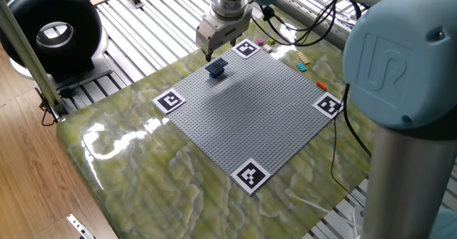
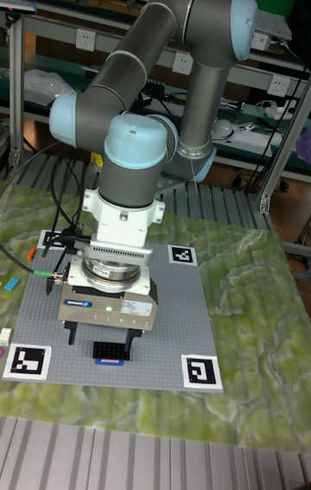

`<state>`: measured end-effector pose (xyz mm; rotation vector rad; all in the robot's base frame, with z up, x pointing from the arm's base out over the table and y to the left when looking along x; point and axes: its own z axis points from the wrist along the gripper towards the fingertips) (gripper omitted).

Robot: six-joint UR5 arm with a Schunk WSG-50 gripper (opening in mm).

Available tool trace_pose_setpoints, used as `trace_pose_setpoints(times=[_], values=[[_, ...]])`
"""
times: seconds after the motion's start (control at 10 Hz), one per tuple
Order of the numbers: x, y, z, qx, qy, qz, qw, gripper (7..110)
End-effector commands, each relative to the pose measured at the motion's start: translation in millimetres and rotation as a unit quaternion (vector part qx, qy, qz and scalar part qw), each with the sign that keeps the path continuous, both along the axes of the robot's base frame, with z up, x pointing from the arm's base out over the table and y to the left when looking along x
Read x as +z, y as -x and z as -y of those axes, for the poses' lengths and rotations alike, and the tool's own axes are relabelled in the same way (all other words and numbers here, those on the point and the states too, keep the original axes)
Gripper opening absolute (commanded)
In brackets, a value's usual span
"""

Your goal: Stack small Lego blocks one on top of the other

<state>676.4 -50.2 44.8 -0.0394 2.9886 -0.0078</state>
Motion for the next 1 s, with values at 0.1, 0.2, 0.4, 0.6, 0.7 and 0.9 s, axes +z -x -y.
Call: trace_pose_setpoints(times=[0.1,0.2,0.4,0.6,0.7,0.9], values=[[1.1,-8.8,-3.8,0.002,-0.004,0.018,0.9998,7],[1.0,-13.4,-4.7,0.006,-0.007,0.024,0.9997,7],[-1.1,-15.8,-3.7,0.016,0.001,0.022,0.9996,7],[-2.6,-17.2,-2.7,0.023,0.008,0.021,0.9995,7],[-2.5,-18.9,-3.9,0.026,0.007,0.024,0.9994,7],[-3.1,-21.6,-4.5,0.027,0.007,0.026,0.9993,7]])
